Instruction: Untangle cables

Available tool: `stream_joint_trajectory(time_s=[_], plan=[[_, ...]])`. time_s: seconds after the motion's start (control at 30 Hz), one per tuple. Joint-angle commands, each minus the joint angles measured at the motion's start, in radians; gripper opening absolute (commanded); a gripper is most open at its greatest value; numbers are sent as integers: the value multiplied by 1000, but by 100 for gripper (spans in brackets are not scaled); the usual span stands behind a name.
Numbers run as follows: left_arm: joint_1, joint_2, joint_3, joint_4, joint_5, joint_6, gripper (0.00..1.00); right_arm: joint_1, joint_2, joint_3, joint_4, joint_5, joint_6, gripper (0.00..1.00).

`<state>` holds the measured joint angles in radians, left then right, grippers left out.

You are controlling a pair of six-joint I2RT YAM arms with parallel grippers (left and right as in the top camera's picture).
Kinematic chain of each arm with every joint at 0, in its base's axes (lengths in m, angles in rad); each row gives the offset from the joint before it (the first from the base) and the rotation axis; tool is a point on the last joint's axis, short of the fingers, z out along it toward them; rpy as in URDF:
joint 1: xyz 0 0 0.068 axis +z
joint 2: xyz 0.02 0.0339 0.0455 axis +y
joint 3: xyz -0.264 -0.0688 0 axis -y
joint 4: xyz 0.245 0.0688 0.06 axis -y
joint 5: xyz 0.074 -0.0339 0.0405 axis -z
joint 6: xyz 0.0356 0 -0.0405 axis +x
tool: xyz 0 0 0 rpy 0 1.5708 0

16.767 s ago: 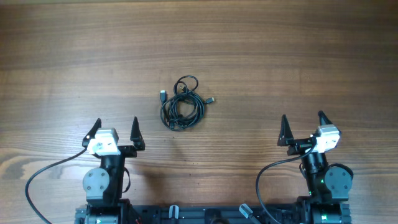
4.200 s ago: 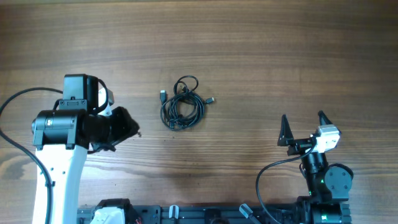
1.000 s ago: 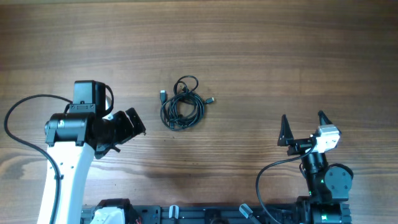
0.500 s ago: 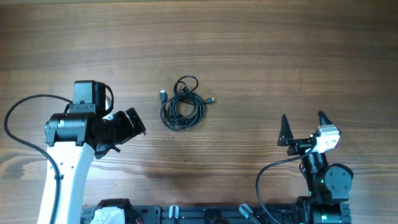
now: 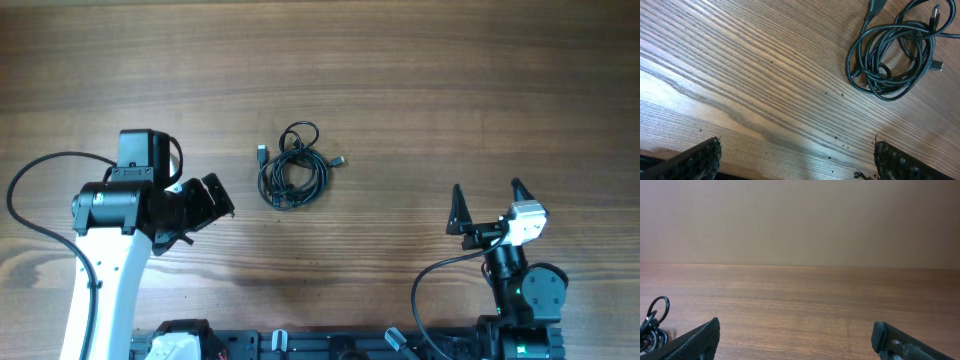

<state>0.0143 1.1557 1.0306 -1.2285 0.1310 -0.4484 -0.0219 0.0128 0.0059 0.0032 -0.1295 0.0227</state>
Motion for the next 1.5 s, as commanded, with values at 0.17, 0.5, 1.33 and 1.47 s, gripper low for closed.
stream_joint_trajectory(time_s=[0.17, 0.5, 1.33, 1.47], plan=[[3, 6, -6, 42, -10, -8, 100, 6, -5, -1, 3, 14, 11, 100], [3, 6, -6, 143, -9, -8, 97, 6, -5, -1, 3, 14, 10, 100], [3, 6, -6, 122, 127, -2, 100, 6, -5, -1, 3, 14, 10, 100], [3, 22, -3, 169, 119, -9, 98, 6, -5, -1, 3, 14, 11, 100]])
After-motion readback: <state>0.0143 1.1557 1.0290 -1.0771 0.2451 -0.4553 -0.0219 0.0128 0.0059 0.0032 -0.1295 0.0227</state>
